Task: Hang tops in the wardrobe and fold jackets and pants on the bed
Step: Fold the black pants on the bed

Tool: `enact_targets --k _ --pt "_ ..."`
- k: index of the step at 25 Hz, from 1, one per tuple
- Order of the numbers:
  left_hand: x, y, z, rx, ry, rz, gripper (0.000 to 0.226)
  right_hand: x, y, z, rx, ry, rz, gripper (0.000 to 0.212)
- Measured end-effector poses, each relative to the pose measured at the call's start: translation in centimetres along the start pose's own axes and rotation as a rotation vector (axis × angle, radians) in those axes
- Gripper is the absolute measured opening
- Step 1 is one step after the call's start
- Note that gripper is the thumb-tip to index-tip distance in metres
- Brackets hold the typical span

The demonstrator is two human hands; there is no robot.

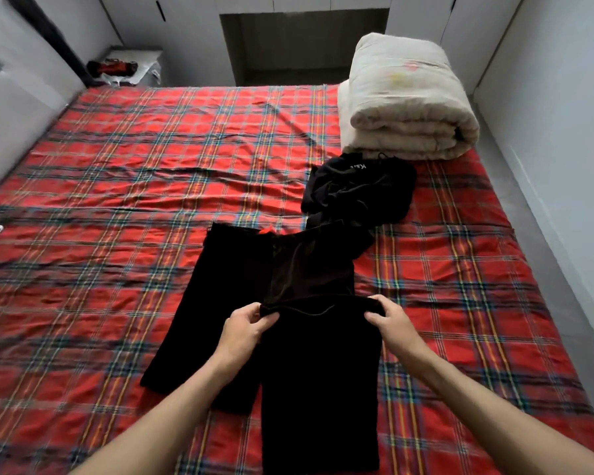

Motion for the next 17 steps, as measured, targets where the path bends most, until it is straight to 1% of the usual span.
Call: enact_targets --k 1,3,5,7,9,11,12,14,15,17 --pt "0.5 -3.7 -0.5 0.002 -0.012 0.004 0.015 -1.7 -3.1 -0.2 -0.008 0.027 -0.006 0.023" --pt "0.1 -10.2 -0.7 -0.038 0.000 -0.015 0.016 -3.4 -9.1 -0.3 -0.047 0.063 0.022 0.015" --pt "-0.7 -17.8 -0.8 -0.121 -0.009 -0.065 0.021 -4.8 -16.3 -0.3 -0.125 0.118 0.106 0.010" --pt "-2.0 -25.1 -1.0 -0.222 -0.087 -0.102 0.030 -6.2 -23.4 -0.7 -0.189 0.203 0.159 0.009" --pt "-1.9 -31.2 -2.0 -0.254 -0.160 -0.102 0.033 -9.1 -29.3 -1.6 -0.199 0.253 0.138 0.016" --pt "0.0 -35.5 -3.2 -0.254 -0.184 -0.096 0.038 -12.7 -33.0 -2.3 -0.221 0.260 0.102 0.032" --pt "1.4 -37.3 -3.7 -0.252 -0.175 -0.097 0.037 -14.9 -34.3 -2.8 -0.248 0.250 0.092 0.038" --pt "3.6 -40.1 -4.1 -0.255 -0.091 -0.112 0.042 -18.4 -35.6 -3.6 -0.338 0.202 0.085 0.043" --pt "4.5 -41.1 -4.2 -0.234 -0.034 -0.102 0.044 -19.6 -36.0 -3.8 -0.394 0.184 0.074 0.042" --pt "5.0 -41.7 -4.2 -0.135 0.128 -0.075 0.037 -20.0 -36.3 -3.9 -0.455 0.164 0.064 0.044"
Point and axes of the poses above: each hand's wrist, its own y-axis away from the middle knuckle, its own z-axis out of the back of the hand, x = y × z, the point moved 8 cm from there along -y, towards the middle knuckle, and after that the axes turned 11 degrees about z, right-handed, at the moved point
